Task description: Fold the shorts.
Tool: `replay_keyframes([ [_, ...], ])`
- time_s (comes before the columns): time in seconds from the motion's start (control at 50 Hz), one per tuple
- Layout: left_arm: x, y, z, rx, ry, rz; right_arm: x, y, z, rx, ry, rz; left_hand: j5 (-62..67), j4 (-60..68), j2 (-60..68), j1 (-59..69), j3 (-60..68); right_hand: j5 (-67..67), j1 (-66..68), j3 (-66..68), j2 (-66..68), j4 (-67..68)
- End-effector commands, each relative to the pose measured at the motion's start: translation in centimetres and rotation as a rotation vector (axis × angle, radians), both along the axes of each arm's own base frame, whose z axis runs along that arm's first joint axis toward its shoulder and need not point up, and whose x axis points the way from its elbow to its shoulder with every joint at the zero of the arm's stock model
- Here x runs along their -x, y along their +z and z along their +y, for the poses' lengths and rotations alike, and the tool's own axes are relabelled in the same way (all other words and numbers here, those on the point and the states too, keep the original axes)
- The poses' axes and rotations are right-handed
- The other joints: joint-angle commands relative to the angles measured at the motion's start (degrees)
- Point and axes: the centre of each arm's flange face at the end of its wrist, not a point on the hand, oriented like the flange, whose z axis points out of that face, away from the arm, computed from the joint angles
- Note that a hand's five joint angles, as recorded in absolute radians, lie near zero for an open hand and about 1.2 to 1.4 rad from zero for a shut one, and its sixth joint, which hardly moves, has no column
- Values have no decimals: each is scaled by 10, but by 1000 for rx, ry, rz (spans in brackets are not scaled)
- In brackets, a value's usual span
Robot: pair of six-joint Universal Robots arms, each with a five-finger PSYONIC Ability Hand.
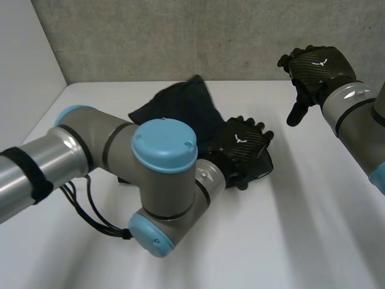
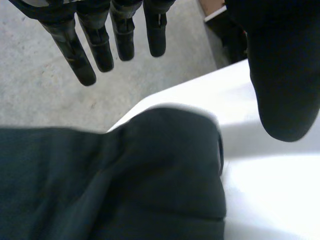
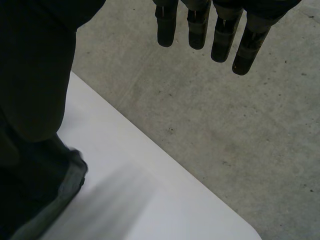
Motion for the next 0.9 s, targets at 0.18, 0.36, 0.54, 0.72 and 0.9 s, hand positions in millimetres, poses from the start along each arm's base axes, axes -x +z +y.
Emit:
replay_keyframes([
  [0.18, -104, 55, -31, -7, 286, -17, -9, -25, 15, -12, 173, 244, -9, -14, -16, -19, -20, -34, 1, -6, -22, -34],
  [0.36, -157, 9, -41, -130, 461, -138, -12, -70, 50, -106, 418, 415, 57, 52, 50, 47, 45, 74, 109, 103, 86, 74],
  [0.54, -167, -22, -61, -160, 509, -159, -21, -124, 47, -111, 528, 438, 69, 63, 62, 59, 57, 95, 130, 123, 106, 94],
  [0.72, -158, -44, -81, -157, 511, -173, -26, -160, 6, -44, 385, 468, 76, 70, 68, 65, 64, 91, 126, 119, 103, 91],
  [0.9, -147, -60, -104, -140, 510, -179, -36, -176, -26, -1, 349, 463, 75, 70, 68, 65, 64, 88, 123, 116, 100, 88],
])
